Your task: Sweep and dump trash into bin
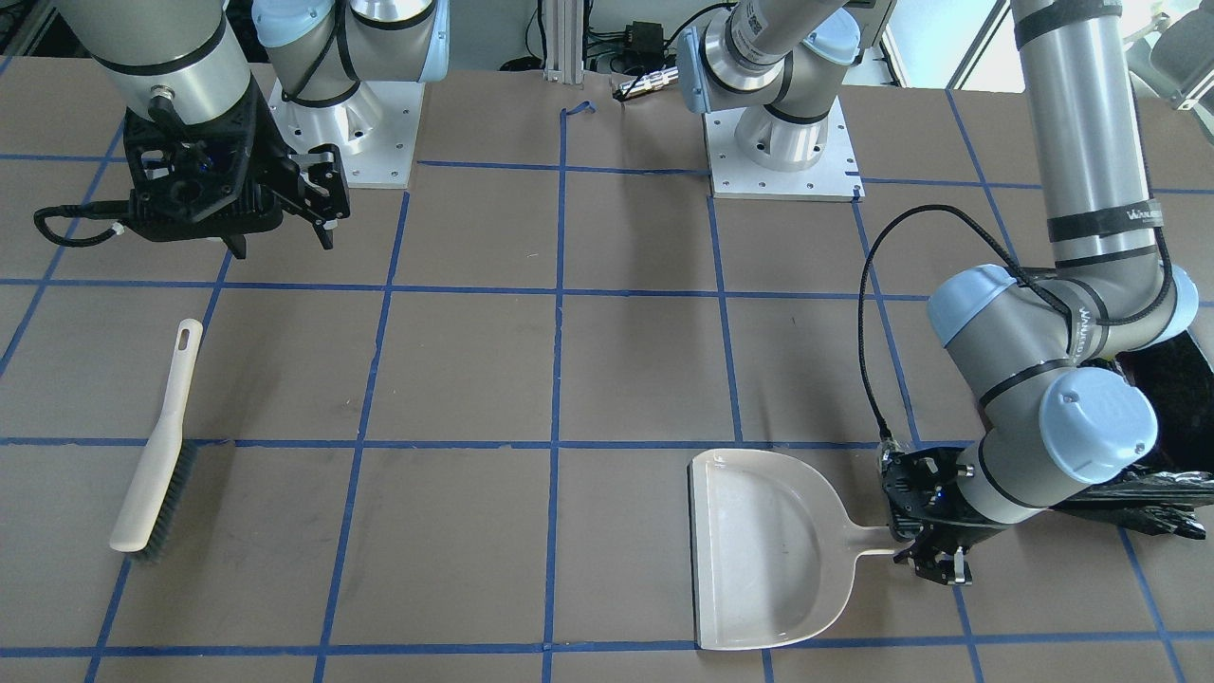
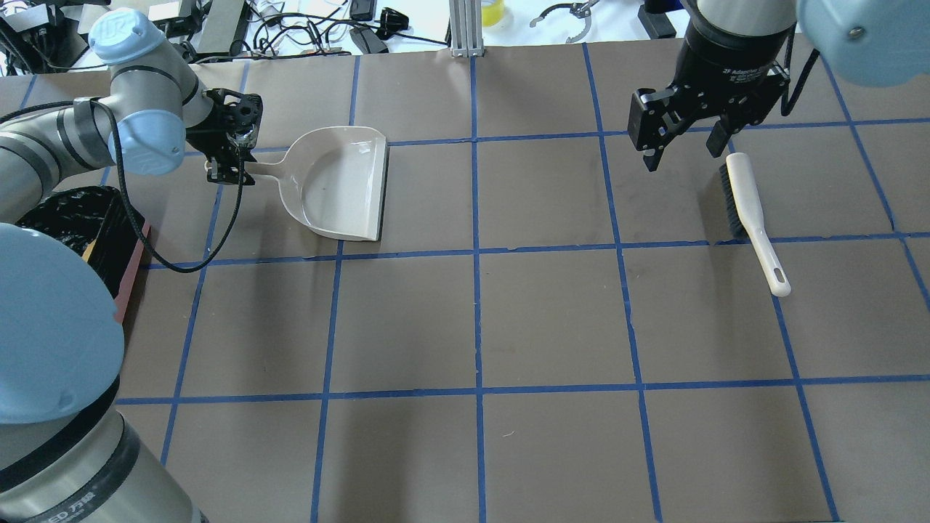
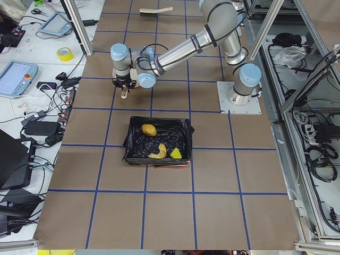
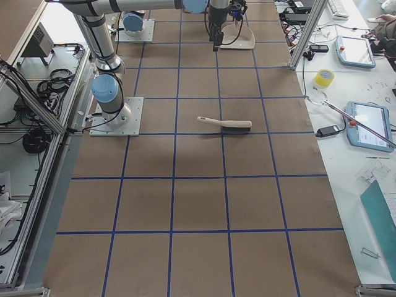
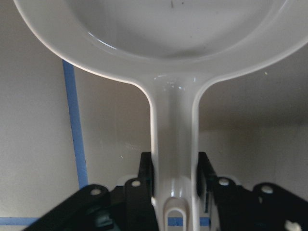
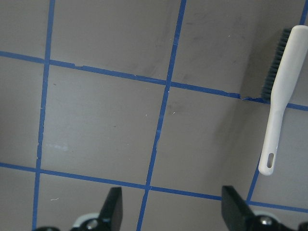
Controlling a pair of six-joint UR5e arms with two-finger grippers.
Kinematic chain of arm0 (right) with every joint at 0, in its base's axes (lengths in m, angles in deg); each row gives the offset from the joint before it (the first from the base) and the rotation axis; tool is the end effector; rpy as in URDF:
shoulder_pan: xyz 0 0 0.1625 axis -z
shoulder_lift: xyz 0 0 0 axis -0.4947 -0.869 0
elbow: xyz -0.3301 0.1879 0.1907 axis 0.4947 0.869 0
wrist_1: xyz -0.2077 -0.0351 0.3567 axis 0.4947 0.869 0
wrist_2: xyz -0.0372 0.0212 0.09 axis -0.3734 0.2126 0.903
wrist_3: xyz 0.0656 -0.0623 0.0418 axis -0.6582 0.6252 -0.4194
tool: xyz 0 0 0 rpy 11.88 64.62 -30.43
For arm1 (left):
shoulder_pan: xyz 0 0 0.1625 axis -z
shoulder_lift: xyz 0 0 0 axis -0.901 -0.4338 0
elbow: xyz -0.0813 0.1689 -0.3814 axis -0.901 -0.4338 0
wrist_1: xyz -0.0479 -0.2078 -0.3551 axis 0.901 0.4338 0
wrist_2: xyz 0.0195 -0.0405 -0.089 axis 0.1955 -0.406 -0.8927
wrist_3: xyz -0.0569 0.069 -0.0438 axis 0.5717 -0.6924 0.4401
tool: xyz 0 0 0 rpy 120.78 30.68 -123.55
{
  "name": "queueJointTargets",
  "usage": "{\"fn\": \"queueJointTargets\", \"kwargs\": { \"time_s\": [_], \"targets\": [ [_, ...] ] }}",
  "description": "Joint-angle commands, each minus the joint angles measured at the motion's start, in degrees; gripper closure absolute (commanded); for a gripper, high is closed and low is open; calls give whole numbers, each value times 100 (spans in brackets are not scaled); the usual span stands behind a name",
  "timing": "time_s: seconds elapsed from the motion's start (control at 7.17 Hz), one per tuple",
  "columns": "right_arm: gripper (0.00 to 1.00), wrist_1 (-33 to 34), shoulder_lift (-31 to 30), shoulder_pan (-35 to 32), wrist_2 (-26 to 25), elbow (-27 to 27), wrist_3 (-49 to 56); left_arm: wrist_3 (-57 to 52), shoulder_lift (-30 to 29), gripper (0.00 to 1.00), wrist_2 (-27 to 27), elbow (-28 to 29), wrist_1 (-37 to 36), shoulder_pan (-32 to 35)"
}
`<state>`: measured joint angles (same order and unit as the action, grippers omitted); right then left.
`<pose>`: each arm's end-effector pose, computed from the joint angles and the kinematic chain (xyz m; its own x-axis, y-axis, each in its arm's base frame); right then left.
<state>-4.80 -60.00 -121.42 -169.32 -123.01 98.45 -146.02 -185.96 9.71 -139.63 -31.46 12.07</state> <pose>0.1457 -0.5063 0.4982 -0.9825 -0.1848 0.0239 -0.1831 0.9812 0.0610 0.0235 -0.6819 0.2287 0.0274 0.9980 -0.0570 0.9990 -0.0294 -0.0331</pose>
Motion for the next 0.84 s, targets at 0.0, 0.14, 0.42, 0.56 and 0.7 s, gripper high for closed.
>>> {"fn": "queueJointTargets", "kwargs": {
  "time_s": [0.0,0.14,0.42,0.56,0.7],
  "targets": [
    [23,22,0,18,-30,-4,0,315,110,0,50,-104,-45,71],
    [23,22,0,10,4,-4,0,751,407,0,58,-113,42,367],
    [23,22,0,10,5,-4,-9,1875,1336,1,93,-166,655,677],
    [23,31,0,10,5,-4,-9,2750,1811,1,76,-218,1163,739],
    [23,31,0,10,5,-4,-9,3664,2260,1,-11,-332,1629,757]
  ]
}}
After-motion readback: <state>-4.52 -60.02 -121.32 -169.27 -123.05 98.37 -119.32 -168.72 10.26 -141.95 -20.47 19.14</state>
